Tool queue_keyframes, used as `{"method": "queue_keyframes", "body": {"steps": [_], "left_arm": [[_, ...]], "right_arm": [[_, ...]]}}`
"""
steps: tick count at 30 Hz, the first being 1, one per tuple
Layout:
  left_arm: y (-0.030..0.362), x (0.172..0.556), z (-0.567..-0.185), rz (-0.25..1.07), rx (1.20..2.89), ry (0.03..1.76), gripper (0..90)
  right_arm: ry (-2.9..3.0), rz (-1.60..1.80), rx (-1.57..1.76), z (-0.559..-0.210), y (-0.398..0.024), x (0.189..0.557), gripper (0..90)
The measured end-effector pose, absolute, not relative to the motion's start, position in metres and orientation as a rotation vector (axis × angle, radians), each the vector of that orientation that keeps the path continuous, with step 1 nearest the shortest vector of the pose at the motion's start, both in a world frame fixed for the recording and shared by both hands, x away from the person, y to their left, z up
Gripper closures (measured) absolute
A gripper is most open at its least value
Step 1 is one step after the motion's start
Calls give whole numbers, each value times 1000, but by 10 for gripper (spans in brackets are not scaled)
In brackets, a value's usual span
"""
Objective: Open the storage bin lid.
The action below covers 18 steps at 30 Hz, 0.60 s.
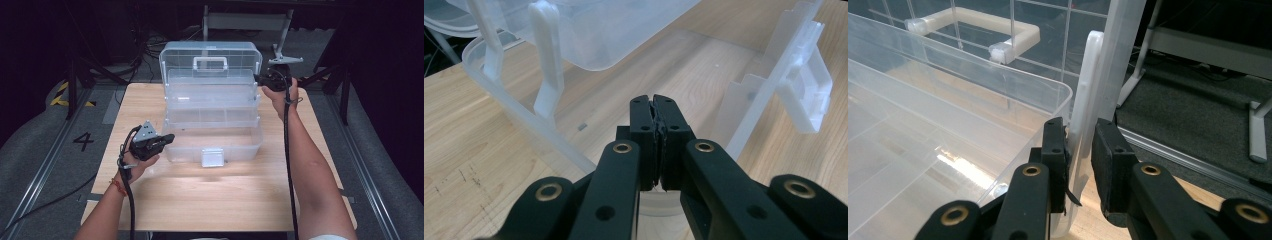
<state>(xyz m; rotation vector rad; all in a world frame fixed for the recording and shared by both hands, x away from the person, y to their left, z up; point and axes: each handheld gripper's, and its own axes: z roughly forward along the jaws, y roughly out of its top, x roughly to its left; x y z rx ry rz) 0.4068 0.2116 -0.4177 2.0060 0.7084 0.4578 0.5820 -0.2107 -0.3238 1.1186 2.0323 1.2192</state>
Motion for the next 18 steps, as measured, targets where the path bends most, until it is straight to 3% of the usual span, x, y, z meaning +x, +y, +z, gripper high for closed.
{"method": "queue_keyframes", "body": {"steps": [18], "left_arm": [[209, 407, -421, 457, 2031, 689, 862]], "right_arm": [[2058, 1210, 1159, -323, -208, 597, 758]]}}
